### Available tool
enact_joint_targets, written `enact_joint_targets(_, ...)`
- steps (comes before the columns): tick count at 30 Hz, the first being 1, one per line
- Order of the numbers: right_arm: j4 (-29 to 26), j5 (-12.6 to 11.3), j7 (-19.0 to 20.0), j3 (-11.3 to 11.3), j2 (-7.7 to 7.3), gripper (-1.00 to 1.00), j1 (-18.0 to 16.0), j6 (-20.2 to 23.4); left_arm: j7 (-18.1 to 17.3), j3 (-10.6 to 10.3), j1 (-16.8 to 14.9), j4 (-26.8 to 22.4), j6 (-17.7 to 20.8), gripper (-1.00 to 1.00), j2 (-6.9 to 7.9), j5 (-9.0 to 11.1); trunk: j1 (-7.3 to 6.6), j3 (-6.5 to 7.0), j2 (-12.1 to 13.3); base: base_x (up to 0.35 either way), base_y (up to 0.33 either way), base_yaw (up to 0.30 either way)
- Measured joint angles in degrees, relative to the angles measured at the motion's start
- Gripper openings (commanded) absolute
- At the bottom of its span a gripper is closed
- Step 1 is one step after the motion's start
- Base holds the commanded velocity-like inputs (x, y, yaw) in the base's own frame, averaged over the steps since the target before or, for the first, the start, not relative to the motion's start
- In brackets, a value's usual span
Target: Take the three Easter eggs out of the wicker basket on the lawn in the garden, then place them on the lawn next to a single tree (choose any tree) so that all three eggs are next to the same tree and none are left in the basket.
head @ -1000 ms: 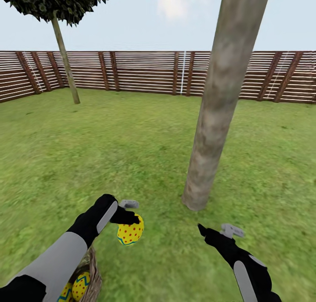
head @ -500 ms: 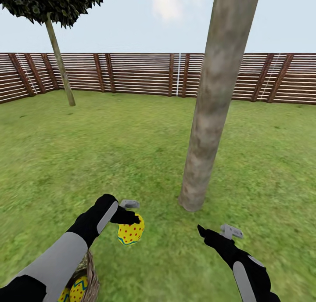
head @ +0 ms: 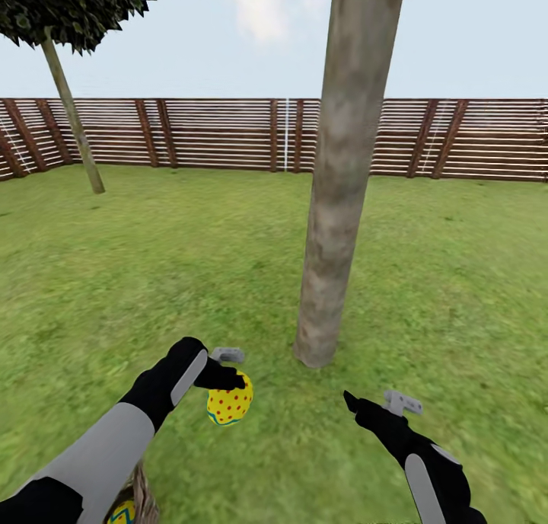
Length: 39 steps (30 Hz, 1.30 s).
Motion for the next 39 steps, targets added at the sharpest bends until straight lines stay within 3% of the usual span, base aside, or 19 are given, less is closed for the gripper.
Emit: enact_joint_targets(39, 0.01, 0.0, 0.08, 0.09, 0.0, 1.0, 0.0, 0.0, 0.11, -2.67, 0.01, 0.33, -1.27, -1.0, -0.3, -0.17, -8.58, 9.64, 15.66, 0.0, 0.0, -0.216)
